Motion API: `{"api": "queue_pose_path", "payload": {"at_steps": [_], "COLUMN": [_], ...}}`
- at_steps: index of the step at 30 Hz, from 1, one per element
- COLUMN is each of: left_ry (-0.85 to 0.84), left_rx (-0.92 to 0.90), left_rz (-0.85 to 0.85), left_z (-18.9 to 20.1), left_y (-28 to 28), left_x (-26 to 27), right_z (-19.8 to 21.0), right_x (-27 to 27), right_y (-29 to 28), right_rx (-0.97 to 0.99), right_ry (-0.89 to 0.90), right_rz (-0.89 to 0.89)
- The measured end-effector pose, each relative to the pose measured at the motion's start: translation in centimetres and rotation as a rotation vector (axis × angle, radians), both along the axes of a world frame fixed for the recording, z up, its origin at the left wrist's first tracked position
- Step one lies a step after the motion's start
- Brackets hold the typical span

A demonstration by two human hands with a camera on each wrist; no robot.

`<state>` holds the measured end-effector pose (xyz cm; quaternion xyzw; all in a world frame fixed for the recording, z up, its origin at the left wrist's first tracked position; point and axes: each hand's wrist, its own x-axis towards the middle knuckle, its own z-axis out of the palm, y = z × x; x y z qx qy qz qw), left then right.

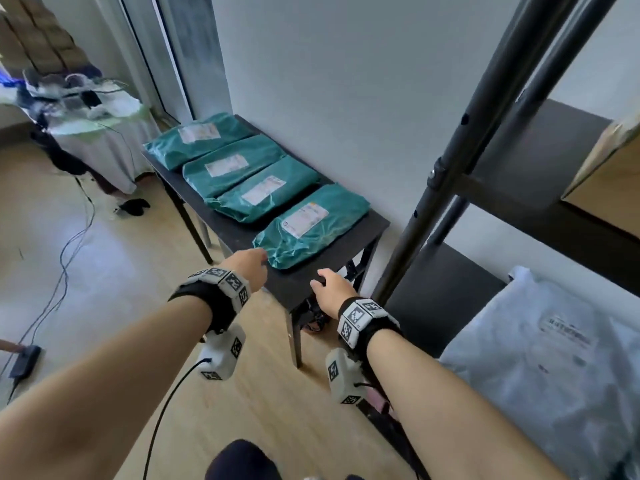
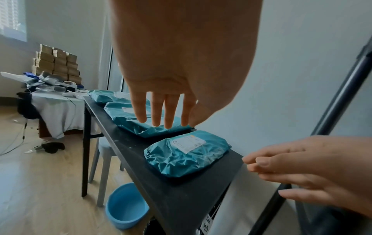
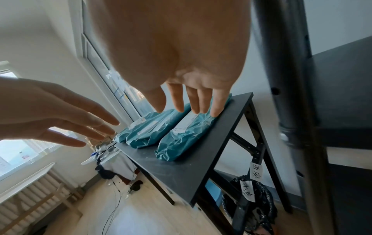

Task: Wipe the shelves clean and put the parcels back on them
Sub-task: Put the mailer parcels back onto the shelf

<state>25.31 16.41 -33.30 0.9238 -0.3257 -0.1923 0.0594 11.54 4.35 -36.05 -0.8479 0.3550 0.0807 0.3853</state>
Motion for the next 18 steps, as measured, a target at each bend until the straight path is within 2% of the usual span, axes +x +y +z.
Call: {"api": "queue_pose_path", "payload": {"at_steps": [5,9,14,18], "left_ry": [0.082,0.139,0.281,0.384], "left_rx": [-0.011,-0.008,0.042,-0.026], "left_rz": [-0.052,-0.180,-0.311,-0.317], "left_z": [-1.6,-3.0,-3.9,-4.6], "left_y": [-4.3,-8.0,-12.7,-16.6], "left_x": [7.8,13.5,18.8,21.2], "right_z": [-1.7,-2.6,-3.0,-3.8], "right_x": [6.3,10.3,13.5,15.2], "right_y": [-2.8,-4.6,-6.4,-8.2], "right_rx": [0.030,0.063,0.128,0.149], "right_ry": [-0.016,-0.018,-0.004,-0.022], "right_rz": [-0.143,-0.309,-0.481,-0.610]}}
